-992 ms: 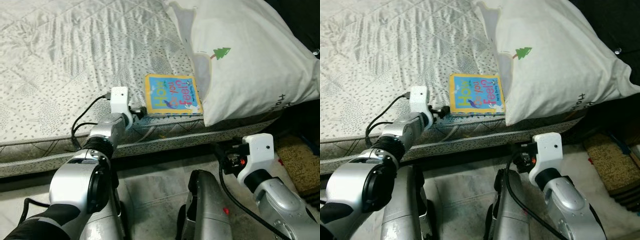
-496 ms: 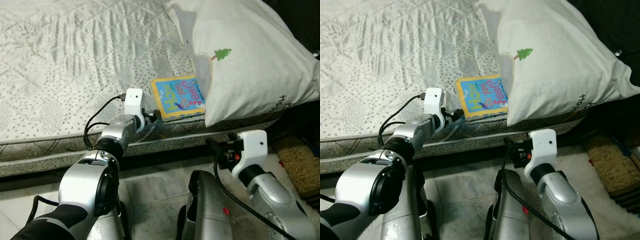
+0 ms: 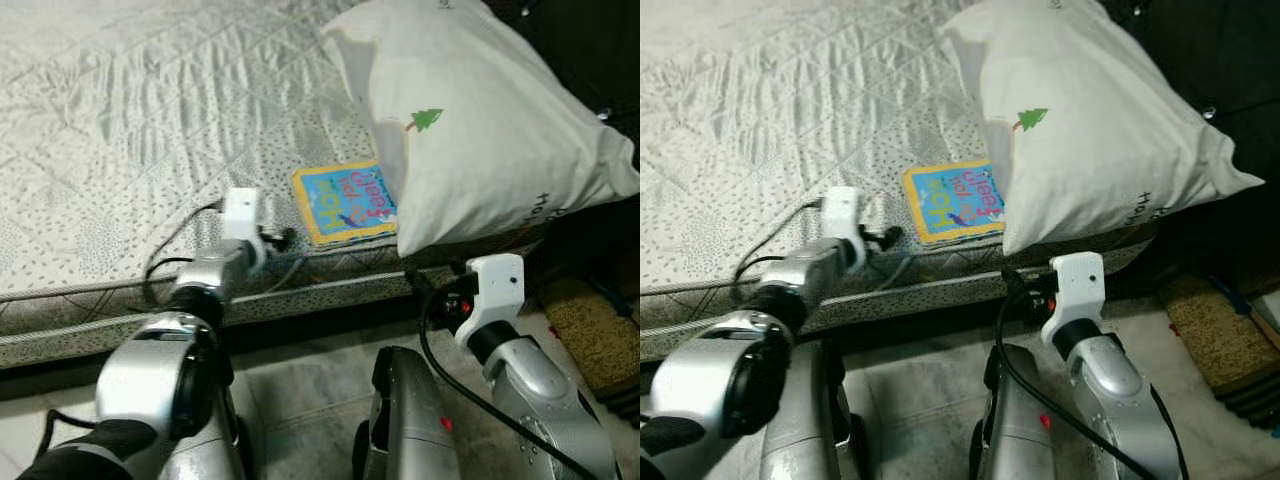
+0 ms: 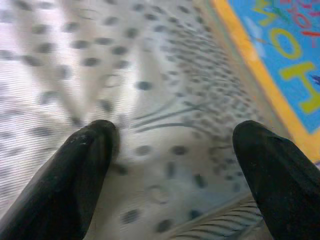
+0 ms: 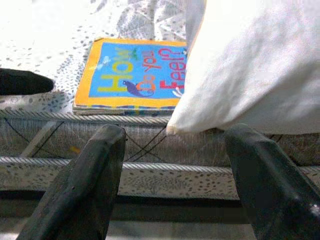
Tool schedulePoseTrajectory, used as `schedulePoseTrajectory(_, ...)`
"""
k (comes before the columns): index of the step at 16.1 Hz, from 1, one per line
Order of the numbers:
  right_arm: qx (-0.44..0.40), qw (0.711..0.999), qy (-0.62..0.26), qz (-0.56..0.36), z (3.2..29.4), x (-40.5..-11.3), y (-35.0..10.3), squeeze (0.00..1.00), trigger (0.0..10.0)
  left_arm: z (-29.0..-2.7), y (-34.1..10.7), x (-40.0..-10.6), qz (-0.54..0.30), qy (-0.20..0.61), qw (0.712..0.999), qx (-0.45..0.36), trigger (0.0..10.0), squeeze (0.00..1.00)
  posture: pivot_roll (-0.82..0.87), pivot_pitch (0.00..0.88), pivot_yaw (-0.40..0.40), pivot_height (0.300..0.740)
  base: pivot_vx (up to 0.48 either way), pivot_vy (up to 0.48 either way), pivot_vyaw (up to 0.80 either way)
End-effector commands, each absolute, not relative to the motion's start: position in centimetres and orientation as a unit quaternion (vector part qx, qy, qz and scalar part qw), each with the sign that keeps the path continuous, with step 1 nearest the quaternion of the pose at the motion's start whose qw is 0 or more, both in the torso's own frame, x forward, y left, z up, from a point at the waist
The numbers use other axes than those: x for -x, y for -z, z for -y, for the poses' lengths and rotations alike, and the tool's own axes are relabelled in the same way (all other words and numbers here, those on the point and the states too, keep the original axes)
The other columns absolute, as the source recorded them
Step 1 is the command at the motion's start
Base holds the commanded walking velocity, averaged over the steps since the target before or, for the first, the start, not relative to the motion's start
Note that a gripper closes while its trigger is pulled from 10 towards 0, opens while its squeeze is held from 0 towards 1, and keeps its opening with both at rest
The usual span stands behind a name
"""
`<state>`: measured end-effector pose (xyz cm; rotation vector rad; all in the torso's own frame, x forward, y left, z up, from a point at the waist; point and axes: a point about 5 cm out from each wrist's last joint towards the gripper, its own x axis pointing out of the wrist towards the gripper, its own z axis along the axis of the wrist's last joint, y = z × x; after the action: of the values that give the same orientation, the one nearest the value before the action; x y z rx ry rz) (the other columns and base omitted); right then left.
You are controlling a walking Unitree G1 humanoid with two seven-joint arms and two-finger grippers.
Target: Clean up the room
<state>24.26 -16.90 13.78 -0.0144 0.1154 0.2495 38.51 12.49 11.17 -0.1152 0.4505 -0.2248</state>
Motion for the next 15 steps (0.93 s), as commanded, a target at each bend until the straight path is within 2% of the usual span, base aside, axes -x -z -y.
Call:
schedulePoseTrajectory(1,0.008,0.991,-0.119,-0.064,17.0,-24.2,-13.4,0.00,10.0,-12.5,-10.6,-38.2,-0.232,0.109,0.965,0.060,10.0,0.00,-0.16,0.139,-0.059,0.534,0.000,0.000,0.00)
schedulePoseTrajectory(5,-0.015,0.991,-0.127,-0.043,15.4,-24.8,-13.7,0.00,10.0,-10.9,-10.8,-37.7,-0.188,0.132,0.973,0.023,10.0,0.00,-0.12,0.108,-0.045,0.534,0.000,0.000,0.00)
schedulePoseTrajectory(9,-0.023,0.990,-0.131,-0.039,14.9,-24.4,-13.8,0.00,10.0,-9.7,-10.0,-37.2,-0.190,0.173,0.966,-0.004,10.0,0.00,-0.13,0.118,-0.034,0.534,0.000,0.000,0.00)
schedulePoseTrajectory(12,-0.030,0.989,-0.134,-0.055,15.0,-21.7,-14.1,0.00,10.0,-8.5,-10.0,-37.2,-0.202,0.191,0.960,-0.032,10.0,0.00,-0.18,0.144,-0.016,0.534,0.000,0.000,0.00)
schedulePoseTrajectory(15,-0.030,0.990,-0.129,-0.056,15.0,-21.0,-14.3,0.00,10.0,-8.1,-10.2,-37.5,-0.208,0.191,0.959,-0.038,10.0,0.00,-0.21,0.155,-0.013,0.534,0.000,0.000,0.00)
